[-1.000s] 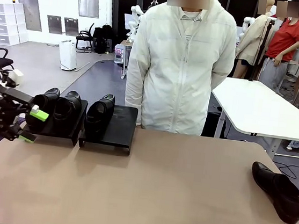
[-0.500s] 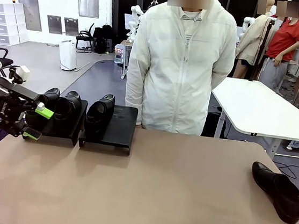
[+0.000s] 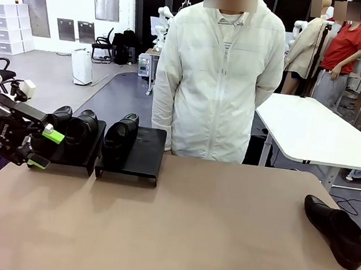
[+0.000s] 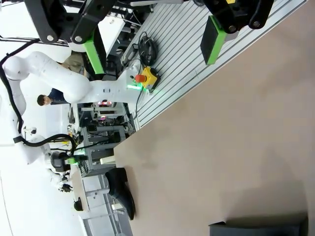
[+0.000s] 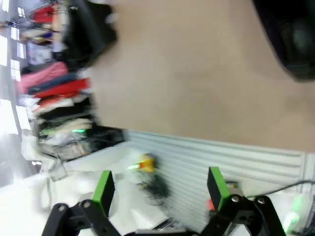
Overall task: Organize the shoes by placing them on the stand.
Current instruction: Pick up one Shoe and place it in the middle of the table.
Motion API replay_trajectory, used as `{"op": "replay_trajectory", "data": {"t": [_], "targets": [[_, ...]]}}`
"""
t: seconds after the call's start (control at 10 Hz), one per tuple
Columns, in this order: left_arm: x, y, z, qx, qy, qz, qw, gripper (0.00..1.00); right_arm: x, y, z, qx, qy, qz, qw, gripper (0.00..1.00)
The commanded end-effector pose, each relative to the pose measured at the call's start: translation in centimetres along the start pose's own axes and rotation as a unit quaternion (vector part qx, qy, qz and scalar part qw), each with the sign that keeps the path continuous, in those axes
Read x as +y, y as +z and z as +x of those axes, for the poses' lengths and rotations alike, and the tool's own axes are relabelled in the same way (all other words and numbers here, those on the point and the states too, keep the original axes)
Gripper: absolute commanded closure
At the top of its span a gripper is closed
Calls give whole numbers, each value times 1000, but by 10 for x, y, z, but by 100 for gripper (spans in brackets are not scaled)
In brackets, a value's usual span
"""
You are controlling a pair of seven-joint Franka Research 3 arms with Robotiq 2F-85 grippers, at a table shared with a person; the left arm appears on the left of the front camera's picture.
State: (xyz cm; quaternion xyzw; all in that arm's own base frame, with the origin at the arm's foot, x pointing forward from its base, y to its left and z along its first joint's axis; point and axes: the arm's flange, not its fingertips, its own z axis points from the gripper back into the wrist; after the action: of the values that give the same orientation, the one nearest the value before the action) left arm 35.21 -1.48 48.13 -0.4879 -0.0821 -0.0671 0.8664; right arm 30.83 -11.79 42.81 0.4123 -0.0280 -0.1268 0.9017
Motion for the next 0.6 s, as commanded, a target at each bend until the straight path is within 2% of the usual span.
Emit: {"op": "replay_trajectory", "data": {"t": [0.0,0.1,0.3,0.4,0.5], "targets": [[0,4,-1,5,1,1,1000,0,14,-78,15,-82,141,-174,971,0],[0,4,-1,5,1,1,1000,0,22,-84,21,-120,179,-203,955,0],[0,4,-1,5,1,1,1000,0,33,-84,16,-107,218,-242,939,0],[0,4,-1,5,1,1,1000,0,39,-75,12,-89,209,-205,952,0],[0,4,-1,5,1,1,1000,0,65,-72,51,-84,206,-219,950,0]]}}
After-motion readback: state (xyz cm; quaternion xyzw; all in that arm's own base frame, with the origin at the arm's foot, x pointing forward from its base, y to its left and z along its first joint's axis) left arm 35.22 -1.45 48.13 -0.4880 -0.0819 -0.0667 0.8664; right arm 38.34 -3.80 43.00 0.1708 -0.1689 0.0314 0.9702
